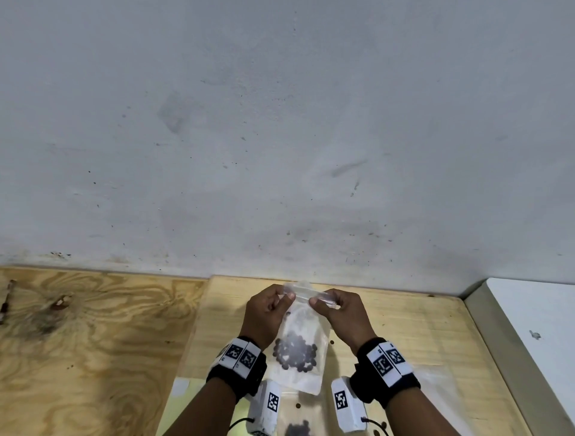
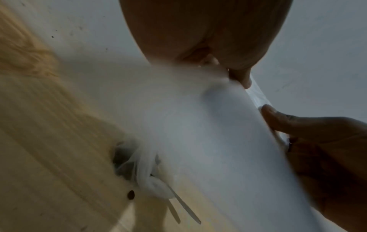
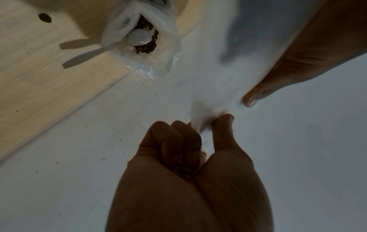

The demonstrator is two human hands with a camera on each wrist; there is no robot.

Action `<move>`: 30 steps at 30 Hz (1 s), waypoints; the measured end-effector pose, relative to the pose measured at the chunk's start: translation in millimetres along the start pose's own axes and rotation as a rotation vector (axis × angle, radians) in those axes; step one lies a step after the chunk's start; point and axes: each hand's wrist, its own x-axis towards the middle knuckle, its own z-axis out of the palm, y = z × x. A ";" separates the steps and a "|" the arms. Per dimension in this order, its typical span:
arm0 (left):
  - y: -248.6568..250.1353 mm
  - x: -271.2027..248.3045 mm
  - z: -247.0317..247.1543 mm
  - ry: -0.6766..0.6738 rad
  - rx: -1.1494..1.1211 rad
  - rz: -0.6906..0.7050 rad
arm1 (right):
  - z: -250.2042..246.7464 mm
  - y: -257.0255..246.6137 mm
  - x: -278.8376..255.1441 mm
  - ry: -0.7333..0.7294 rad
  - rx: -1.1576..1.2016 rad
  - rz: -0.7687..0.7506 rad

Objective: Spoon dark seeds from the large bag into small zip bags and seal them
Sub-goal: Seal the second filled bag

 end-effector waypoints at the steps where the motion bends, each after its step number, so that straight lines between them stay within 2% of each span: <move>1: 0.9 1.2 0.5 -0.005 -0.016 -0.010 | 0.1 1.2 0.9 -0.006 -0.004 0.004; 6: 5.7 1.9 2.7 -0.073 -0.069 -0.079 | 1.8 -2.2 4.3 -0.022 0.020 0.022; 12: 0.8 2.8 1.9 -0.017 -0.065 -0.116 | 0.1 -3.5 6.5 -0.068 0.030 0.083; 18: 3.1 1.3 -3.4 0.013 -0.139 -0.235 | -15.0 -16.4 2.6 -0.065 0.144 0.147; 21: 3.2 0.6 -5.0 0.018 -0.127 -0.208 | -16.4 -16.1 -2.5 -0.081 0.121 0.106; 27: 2.7 2.1 -0.8 0.081 -0.208 -0.227 | 0.1 -5.9 -6.5 0.015 0.102 0.041; 30: -1.1 4.3 -3.8 0.148 -0.283 -0.293 | 1.0 1.8 -20.1 -0.057 0.112 0.011</move>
